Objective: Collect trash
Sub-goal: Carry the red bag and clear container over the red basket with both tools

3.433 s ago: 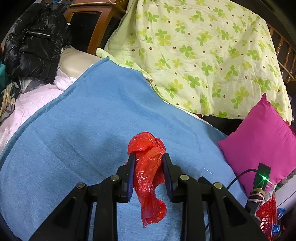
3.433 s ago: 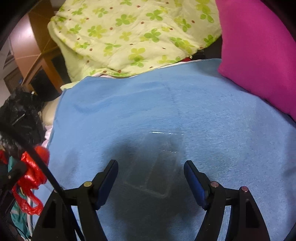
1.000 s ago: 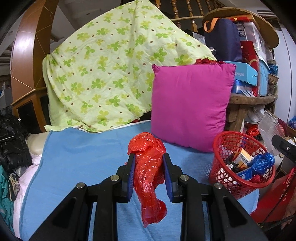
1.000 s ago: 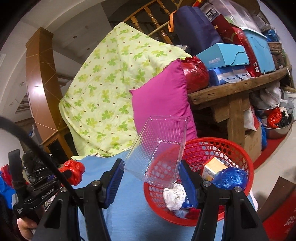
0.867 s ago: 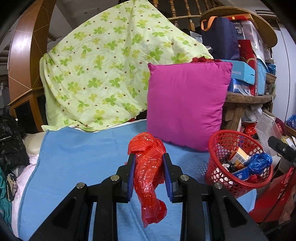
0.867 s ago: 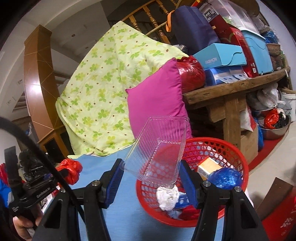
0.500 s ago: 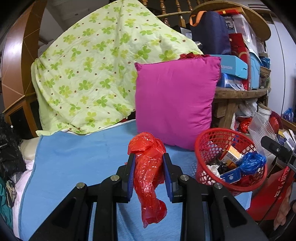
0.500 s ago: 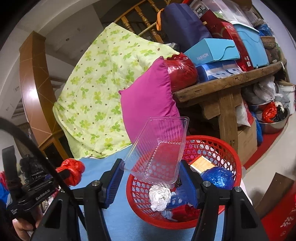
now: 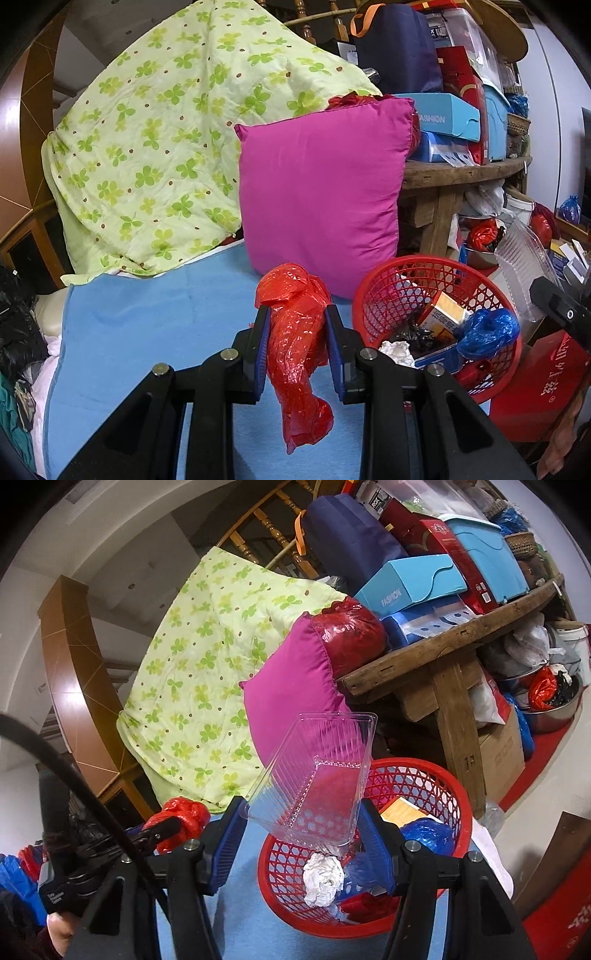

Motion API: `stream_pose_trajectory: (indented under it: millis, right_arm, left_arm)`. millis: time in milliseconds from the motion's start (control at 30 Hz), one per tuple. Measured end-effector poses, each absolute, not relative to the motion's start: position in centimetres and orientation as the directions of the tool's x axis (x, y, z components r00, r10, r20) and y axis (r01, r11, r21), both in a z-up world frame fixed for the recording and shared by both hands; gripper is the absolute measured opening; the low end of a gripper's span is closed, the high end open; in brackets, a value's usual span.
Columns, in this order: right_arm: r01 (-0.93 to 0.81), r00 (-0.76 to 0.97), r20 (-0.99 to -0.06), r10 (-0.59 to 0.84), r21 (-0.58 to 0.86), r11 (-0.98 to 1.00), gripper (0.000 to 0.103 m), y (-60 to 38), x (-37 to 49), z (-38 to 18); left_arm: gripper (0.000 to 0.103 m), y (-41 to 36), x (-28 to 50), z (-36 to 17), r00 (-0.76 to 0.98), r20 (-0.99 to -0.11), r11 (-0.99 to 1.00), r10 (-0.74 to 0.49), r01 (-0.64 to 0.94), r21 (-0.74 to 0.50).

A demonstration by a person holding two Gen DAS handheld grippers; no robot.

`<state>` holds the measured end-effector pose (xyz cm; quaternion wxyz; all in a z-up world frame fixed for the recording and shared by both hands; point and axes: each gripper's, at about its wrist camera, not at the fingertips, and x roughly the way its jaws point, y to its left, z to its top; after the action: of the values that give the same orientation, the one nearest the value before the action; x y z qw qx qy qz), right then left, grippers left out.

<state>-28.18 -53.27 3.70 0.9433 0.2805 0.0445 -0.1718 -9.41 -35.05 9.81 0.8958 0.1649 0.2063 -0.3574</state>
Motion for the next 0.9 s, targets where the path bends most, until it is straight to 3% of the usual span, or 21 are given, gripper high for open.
stream_pose_trajectory:
  millis: [900]
  right_arm:
    - [0.345,0.938,-0.193,-0.287,0.567,0.748,0.064,-55.4,-29.2,2.7]
  left_arm:
    - [0.03,-39.9,-11.2,10.8,0.617,-0.515,0.64,-0.595,0.752,0.16]
